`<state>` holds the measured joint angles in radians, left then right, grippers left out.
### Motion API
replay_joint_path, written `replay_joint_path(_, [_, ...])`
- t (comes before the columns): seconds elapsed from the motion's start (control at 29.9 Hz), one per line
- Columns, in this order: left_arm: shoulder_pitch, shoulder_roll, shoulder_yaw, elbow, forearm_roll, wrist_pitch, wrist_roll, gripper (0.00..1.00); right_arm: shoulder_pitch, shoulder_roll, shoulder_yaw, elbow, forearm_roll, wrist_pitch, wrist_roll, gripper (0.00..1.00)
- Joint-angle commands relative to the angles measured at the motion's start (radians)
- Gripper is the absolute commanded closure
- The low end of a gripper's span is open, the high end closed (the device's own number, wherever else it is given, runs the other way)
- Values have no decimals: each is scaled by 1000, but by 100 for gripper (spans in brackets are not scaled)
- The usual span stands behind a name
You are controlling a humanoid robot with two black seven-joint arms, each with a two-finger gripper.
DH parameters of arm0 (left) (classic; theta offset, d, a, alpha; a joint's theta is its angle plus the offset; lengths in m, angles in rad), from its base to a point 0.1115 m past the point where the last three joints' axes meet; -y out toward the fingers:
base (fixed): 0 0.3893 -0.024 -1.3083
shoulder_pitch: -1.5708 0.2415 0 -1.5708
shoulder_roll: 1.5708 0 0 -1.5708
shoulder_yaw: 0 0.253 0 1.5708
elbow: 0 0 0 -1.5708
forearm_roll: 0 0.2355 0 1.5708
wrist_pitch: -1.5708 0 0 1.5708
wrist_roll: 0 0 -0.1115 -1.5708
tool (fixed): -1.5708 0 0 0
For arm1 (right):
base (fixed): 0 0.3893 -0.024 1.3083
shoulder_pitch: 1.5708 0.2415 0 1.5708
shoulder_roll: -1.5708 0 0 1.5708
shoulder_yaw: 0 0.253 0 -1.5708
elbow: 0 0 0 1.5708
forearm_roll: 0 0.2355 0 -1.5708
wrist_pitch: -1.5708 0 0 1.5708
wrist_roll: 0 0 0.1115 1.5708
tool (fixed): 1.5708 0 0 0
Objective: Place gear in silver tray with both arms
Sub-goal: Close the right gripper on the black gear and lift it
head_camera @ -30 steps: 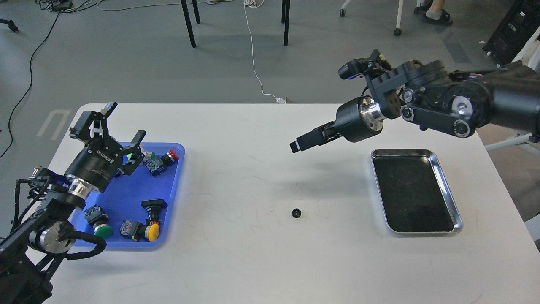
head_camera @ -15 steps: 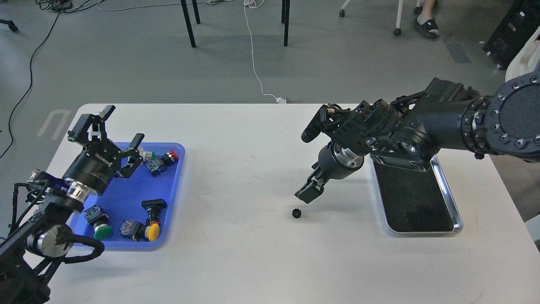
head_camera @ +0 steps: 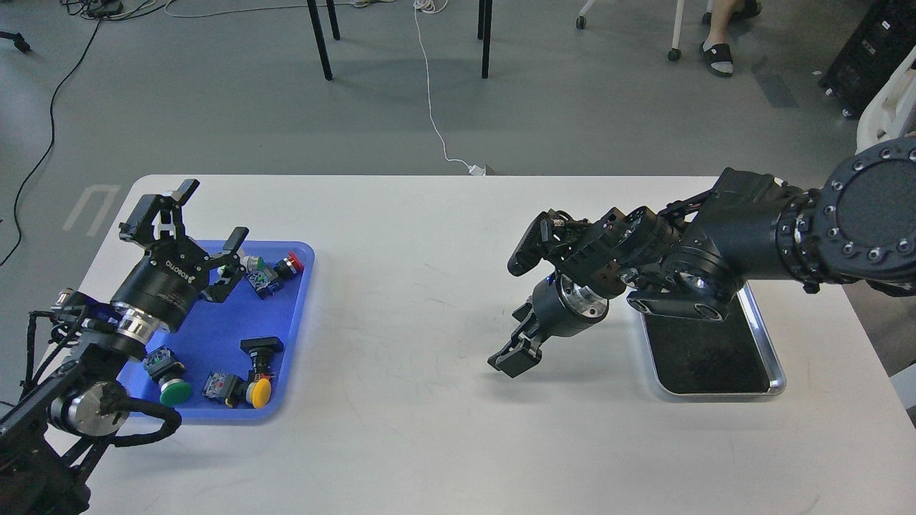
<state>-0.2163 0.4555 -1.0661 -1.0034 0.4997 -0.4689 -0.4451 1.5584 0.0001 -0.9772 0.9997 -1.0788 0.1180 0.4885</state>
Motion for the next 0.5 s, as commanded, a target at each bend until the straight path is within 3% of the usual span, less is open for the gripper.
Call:
replay_joint_path(0.0, [0,3,0,0,-1,-1,-1,2,-1,0,-23,-3,-4,-21,0,17])
replay_joint_path(0.1, [0,5,0,0,-1,-1,-3,2,-17,0,-26,-3,-4,-26,0,28])
replay_joint_path(0.47, [2,5,0,0,0,-2,-3,2,-44,0,-21,13,-3,-122,0,33])
